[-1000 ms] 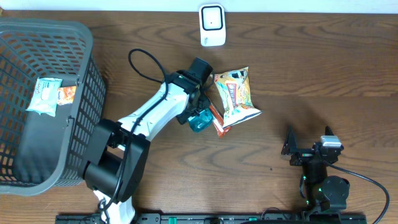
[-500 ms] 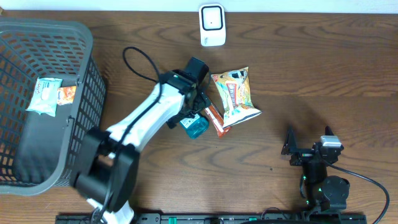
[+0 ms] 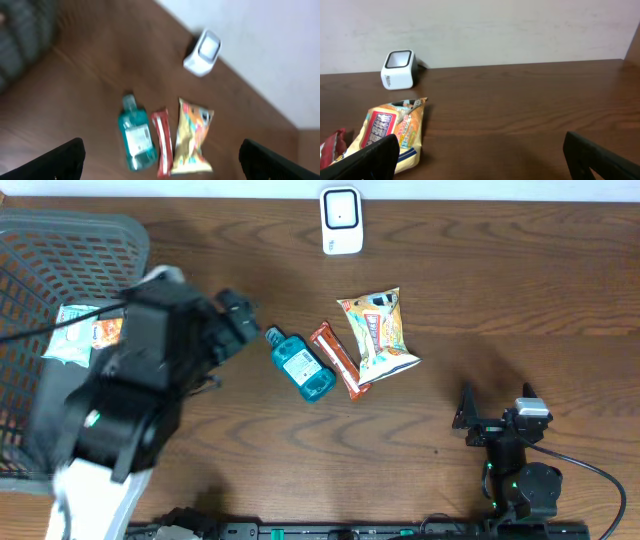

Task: Scan the item barcode
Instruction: 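Withdraw the left gripper back into the grey basket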

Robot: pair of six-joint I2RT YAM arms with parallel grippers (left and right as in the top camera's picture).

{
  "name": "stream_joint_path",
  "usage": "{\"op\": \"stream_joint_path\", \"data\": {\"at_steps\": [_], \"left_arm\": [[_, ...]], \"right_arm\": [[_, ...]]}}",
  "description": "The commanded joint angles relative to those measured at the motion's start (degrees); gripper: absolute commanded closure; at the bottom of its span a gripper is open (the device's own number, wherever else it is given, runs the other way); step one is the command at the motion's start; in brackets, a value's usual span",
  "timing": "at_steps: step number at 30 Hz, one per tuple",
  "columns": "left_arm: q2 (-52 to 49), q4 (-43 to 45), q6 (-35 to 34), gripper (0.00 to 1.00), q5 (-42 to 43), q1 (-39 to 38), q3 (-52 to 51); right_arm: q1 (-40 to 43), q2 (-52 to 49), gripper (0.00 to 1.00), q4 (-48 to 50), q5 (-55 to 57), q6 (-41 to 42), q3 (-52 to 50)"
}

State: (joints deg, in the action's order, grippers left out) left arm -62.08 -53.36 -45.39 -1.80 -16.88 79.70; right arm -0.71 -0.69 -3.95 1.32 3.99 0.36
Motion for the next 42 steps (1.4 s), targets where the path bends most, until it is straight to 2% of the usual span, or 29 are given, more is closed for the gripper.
{"op": "stream_joint_path", "data": {"at_steps": [1, 6, 22, 33, 36, 39, 42], "left_arm": [[3.45, -0.17, 2.1, 0.02, -7.19, 2.67, 0.68], [4.66, -1.31, 2.08, 0.02, -7.5, 4.98, 0.68], [8.63, -1.64, 2.14, 0.02, -8.31, 4.98, 0.7], [10.99, -1.66, 5.35, 0.02, -8.63, 4.98, 0.7], [10.99, -1.46, 6.27, 0.02, -10.29, 4.98, 0.92], [10.97, -0.17, 10.32, 0.02, -11.72, 4.98, 2.8], [10.97, 0.2, 11.37, 0.02, -18.25, 4.98, 5.01]], "right_arm": [[0.52, 0.26, 0.01, -0.17, 0.48, -0.66, -0.04], [0.52, 0.26, 0.01, -0.17, 0.48, -0.66, -0.04], [0.52, 0.26, 0.01, -0.17, 0.5, -0.66, -0.04], [0.52, 0.26, 0.01, -0.17, 0.48, -0.66, -0.04], [0.52, 0.26, 0.01, -0.17, 0.48, -0.66, -0.04], [0.52, 0.26, 0.01, -0.17, 0.5, -0.66, -0.04], [0.52, 0.26, 0.01, -0.17, 0.5, -0.66, -0.04]]}}
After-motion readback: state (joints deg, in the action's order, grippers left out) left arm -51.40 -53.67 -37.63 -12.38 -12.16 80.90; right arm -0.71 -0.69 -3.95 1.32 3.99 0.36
